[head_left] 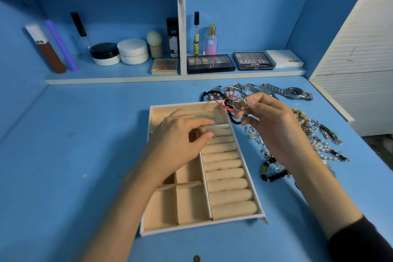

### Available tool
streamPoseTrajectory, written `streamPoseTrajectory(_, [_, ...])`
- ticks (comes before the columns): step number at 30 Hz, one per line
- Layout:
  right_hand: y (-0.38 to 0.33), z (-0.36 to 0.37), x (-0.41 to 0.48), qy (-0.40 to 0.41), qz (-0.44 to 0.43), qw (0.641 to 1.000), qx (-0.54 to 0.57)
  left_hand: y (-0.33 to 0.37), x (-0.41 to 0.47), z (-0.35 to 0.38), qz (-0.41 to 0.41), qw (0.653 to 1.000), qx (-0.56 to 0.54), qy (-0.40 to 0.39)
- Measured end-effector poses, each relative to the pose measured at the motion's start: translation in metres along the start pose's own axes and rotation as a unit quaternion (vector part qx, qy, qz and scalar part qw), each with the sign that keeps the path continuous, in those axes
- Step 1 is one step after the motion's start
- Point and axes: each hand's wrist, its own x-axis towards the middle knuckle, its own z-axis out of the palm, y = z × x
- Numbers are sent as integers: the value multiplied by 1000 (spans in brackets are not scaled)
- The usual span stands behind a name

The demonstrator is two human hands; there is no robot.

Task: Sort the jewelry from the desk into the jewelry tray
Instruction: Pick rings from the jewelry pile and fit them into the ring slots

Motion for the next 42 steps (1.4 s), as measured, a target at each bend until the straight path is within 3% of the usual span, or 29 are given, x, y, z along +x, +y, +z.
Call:
streamPoseTrajectory(11, [-1,-5,0,14,-18,1000,-10,-5,1,2,-4,999,36,27])
streamPoseTrajectory(16, [5,-2,-4,-11,-78,976,-205,-7,1,0,-25,999,10,20])
streamPoseTrajectory(24, [17,1,0,-84,-136,886,-434,-5,3,-5,-51,994,-44,83])
streamPoseTrajectory(33, [22,2,6,-121,-105,871,-464,-4,2,-4,-48,995,-45,73])
streamPoseTrajectory(42, [25,4,8,-106,-141,848,-500,-4,1,-3,-46,995,-44,74])
